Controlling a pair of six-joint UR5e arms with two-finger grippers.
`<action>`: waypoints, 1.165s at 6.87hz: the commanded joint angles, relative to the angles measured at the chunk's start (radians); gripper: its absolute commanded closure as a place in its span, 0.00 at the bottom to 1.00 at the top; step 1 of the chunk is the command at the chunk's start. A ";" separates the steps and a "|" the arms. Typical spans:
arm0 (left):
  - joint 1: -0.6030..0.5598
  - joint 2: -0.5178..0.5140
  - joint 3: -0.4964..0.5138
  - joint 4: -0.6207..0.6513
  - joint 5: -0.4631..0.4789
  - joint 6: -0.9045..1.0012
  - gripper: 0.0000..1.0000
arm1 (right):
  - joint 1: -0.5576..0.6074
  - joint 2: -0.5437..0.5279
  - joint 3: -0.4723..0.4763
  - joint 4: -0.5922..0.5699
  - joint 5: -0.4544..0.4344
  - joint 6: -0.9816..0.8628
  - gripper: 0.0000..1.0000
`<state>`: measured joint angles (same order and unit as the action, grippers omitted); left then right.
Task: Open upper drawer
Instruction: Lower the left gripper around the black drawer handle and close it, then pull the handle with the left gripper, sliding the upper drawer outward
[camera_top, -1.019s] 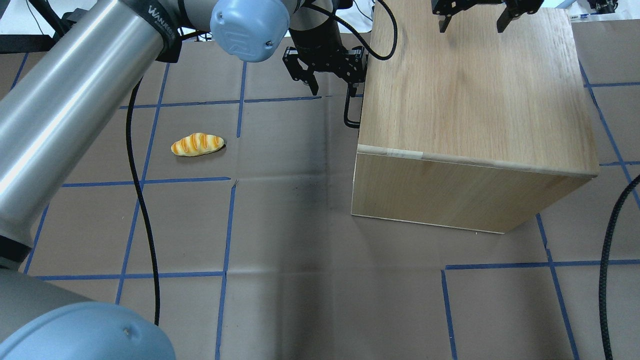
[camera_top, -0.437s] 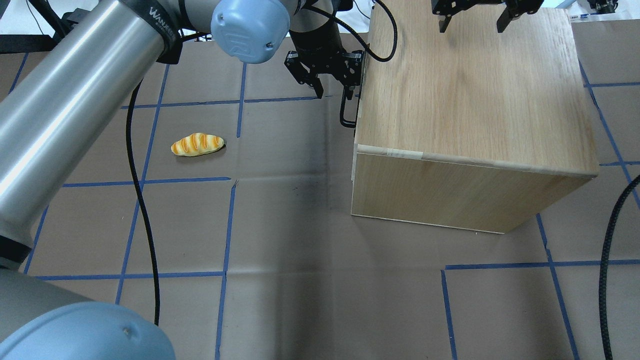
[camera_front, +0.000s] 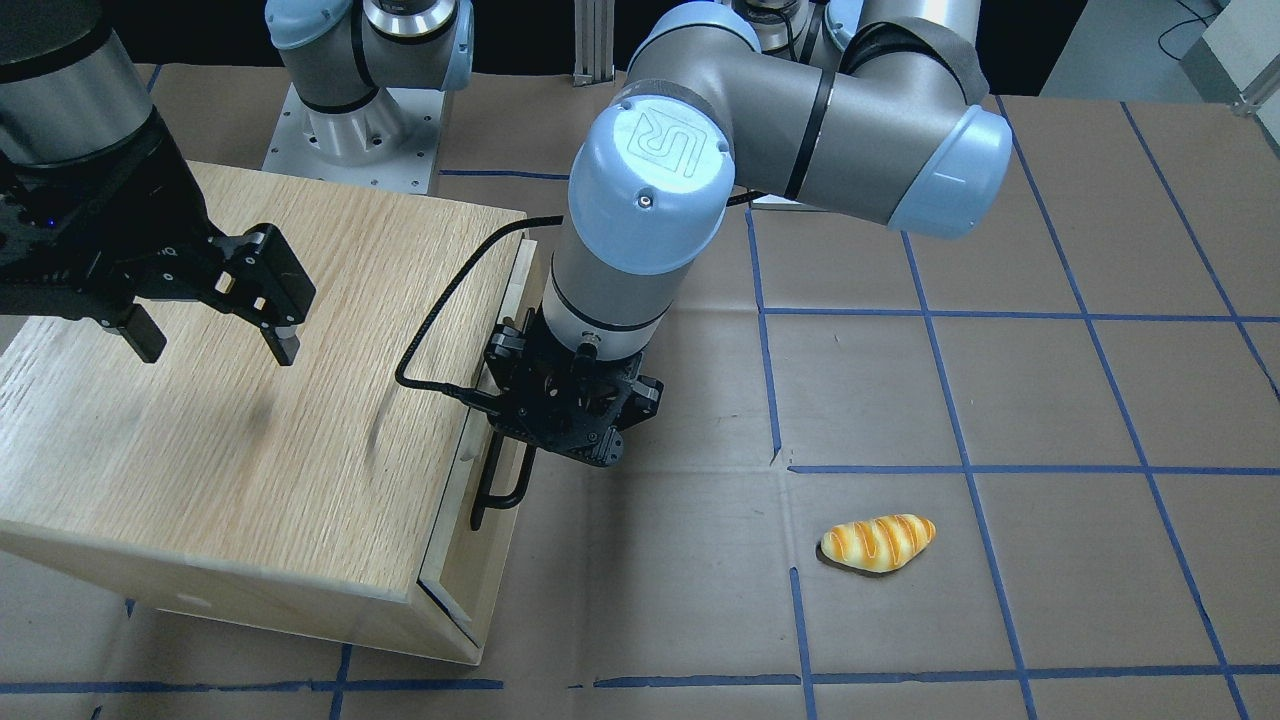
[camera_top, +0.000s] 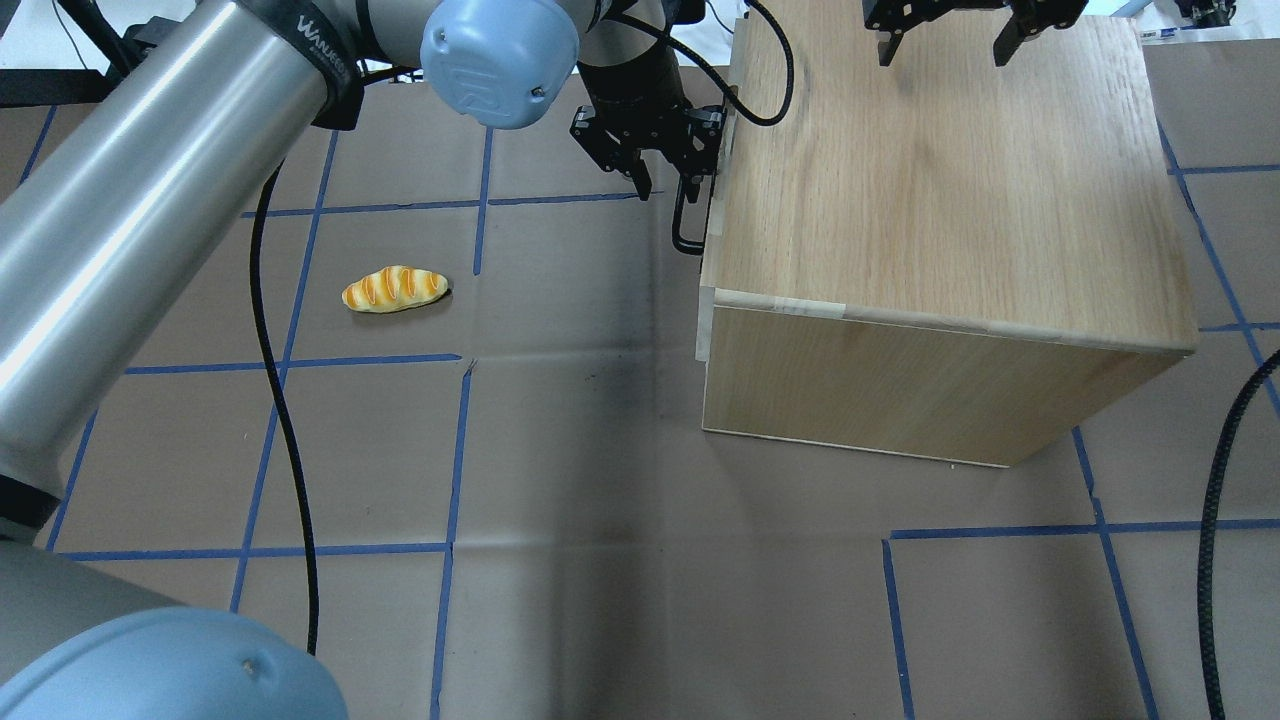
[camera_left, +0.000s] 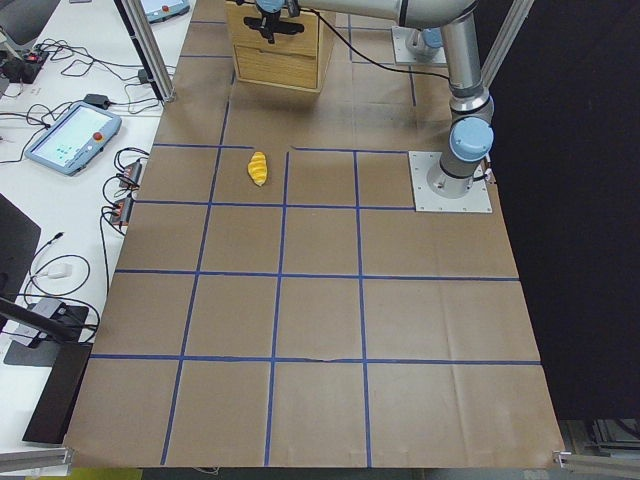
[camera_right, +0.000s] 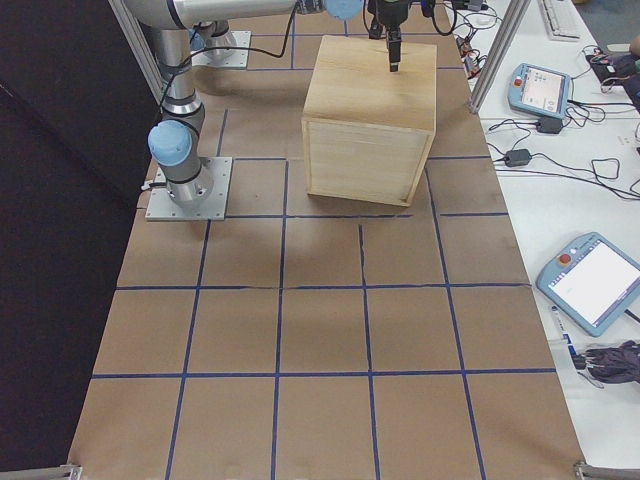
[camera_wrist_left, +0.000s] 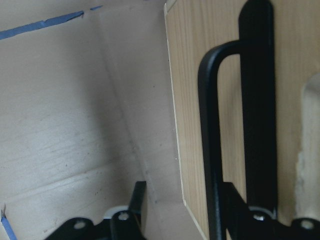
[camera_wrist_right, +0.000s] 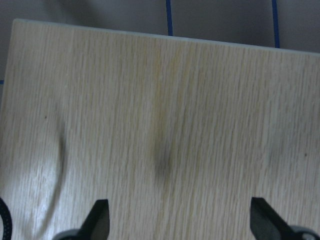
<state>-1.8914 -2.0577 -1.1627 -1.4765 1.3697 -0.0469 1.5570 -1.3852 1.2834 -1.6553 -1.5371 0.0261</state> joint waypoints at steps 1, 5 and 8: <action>0.002 0.008 -0.002 -0.016 0.002 0.013 0.54 | 0.000 0.000 0.001 0.000 0.000 0.000 0.00; 0.009 0.013 -0.003 -0.033 0.009 0.018 0.60 | 0.000 0.000 -0.001 0.000 0.000 0.000 0.00; 0.023 0.019 -0.005 -0.054 0.011 0.045 0.66 | 0.000 0.000 -0.001 0.000 0.000 0.000 0.00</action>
<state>-1.8763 -2.0424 -1.1662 -1.5224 1.3796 -0.0127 1.5570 -1.3852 1.2824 -1.6552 -1.5371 0.0261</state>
